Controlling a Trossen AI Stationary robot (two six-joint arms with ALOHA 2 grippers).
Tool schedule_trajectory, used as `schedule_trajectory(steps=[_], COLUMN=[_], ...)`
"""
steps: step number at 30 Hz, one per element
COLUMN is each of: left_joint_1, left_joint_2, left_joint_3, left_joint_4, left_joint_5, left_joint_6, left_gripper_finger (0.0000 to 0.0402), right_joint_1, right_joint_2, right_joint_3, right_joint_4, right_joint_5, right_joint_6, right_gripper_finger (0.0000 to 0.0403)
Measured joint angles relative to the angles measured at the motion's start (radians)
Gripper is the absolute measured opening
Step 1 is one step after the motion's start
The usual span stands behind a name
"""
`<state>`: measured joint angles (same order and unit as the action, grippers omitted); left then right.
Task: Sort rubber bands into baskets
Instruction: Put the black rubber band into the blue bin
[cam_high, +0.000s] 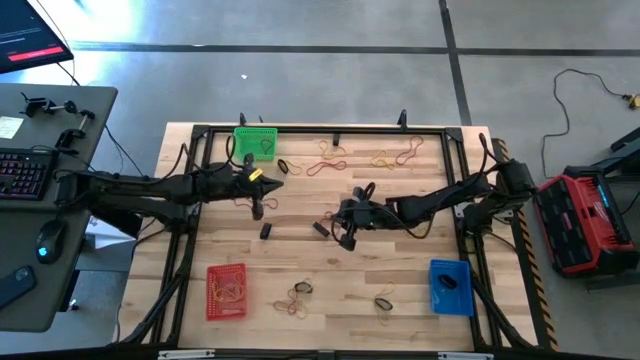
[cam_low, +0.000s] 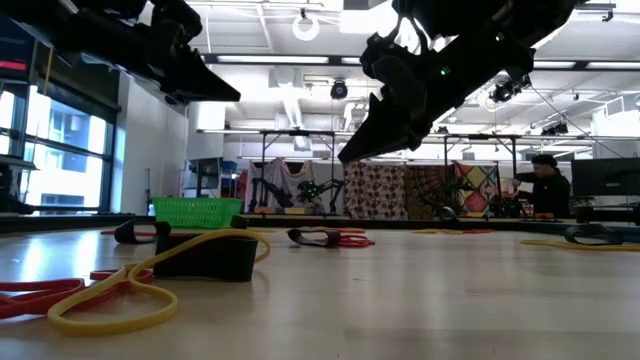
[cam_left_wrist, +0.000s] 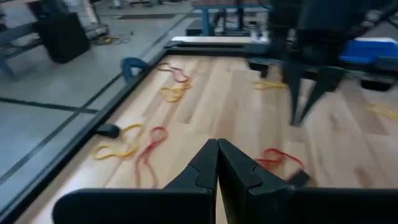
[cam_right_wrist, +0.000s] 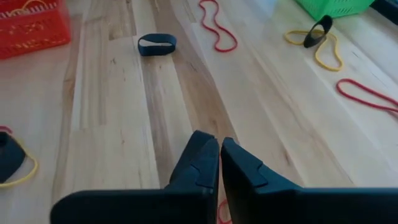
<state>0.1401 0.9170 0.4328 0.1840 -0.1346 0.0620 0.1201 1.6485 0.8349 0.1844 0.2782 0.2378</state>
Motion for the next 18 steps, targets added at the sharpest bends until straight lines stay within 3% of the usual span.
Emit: schedule_trajectory(steps=[11, 18], left_joint_1=[-0.087, -0.168], left_joint_2=[0.006, 0.007], left_joint_3=[0.000, 0.000], left_joint_4=[0.001, 0.001], left_joint_5=[0.002, 0.008], left_joint_6=[0.019, -0.003], left_gripper_finger=[0.0000, 0.0000], right_joint_1=[-0.003, -0.003], right_joint_2=[0.000, 0.000], right_joint_3=[0.000, 0.000], right_joint_4=[0.014, 0.015], right_joint_5=[0.002, 0.002], right_joint_6=[0.104, 0.080], right_gripper_finger=[0.0008, 0.0008])
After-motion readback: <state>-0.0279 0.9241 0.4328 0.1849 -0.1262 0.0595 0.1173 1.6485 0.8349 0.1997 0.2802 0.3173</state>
